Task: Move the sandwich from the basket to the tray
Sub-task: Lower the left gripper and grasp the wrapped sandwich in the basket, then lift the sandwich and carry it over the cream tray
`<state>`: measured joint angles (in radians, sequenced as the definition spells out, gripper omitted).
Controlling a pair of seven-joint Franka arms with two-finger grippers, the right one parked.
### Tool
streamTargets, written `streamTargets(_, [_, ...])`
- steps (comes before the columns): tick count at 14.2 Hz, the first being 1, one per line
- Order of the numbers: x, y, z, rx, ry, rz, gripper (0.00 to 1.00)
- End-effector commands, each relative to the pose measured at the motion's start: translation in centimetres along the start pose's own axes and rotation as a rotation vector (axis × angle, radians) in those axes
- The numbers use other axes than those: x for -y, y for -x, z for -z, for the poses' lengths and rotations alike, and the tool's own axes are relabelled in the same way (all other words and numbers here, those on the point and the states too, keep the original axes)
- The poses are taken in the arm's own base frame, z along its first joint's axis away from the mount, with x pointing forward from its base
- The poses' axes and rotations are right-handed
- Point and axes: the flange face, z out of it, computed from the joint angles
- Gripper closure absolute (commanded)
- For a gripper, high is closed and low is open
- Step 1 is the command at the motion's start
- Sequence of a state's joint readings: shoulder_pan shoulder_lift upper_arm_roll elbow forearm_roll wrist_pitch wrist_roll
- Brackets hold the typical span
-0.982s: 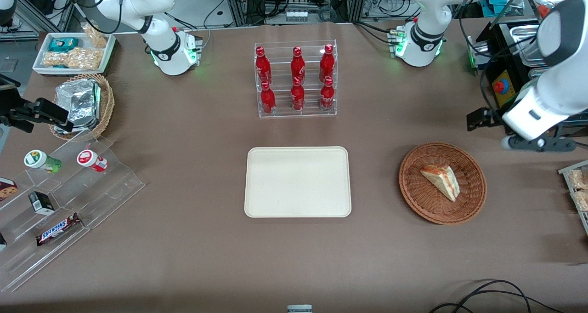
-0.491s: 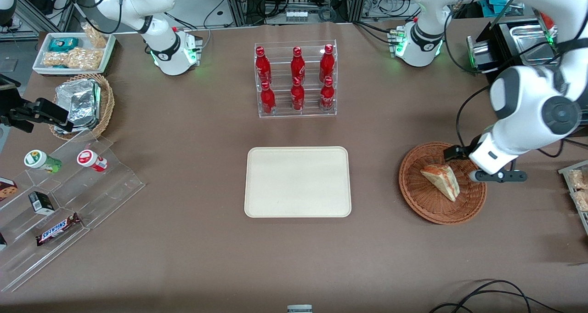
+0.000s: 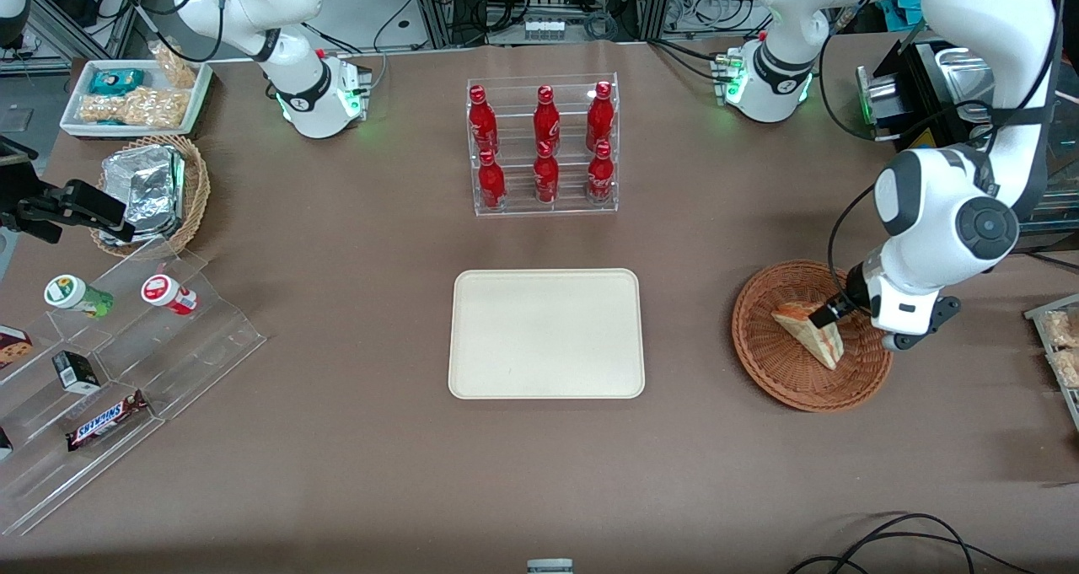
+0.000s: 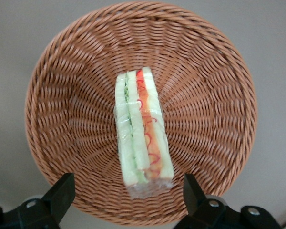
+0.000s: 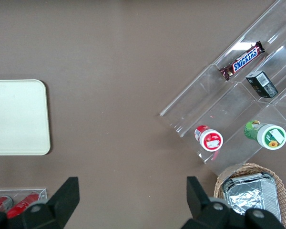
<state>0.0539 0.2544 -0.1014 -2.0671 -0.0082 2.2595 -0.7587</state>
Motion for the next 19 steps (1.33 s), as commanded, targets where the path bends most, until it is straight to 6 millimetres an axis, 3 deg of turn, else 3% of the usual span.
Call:
streamTargets(1, [-1.6,-0.8,-2.1,0.004,-0.005,0.126,0.0])
streamTargets(3, [-1.8,-0.9,-3.2,0.017,-0.014,0.135,0.0])
streamTargets(4, [-1.8,-1.0,-3.8,0.025,-0.02,0.162,0.21])
streamTargets(6, [-2.4,-1.8,-4.3,0.026,-0.023,0.196,0.94])
streamTargets(10, [-2.2,-1.7,-3.1,0.045,-0.053,0.195,0.97])
streamTargets(12, [-2.5,-1.8,-0.3,0.07,-0.096,0.188,0.98])
streamTargets(15, [-6.2,0.1,4.4,0.105,-0.155,0.108,0.99])
streamTargets(17, [-8.6,2.7,4.8,0.11,-0.144,-0.054,1.0])
streamTargets(19, [-12.7,6.1,4.0,0.097,-0.098,-0.305,1.0])
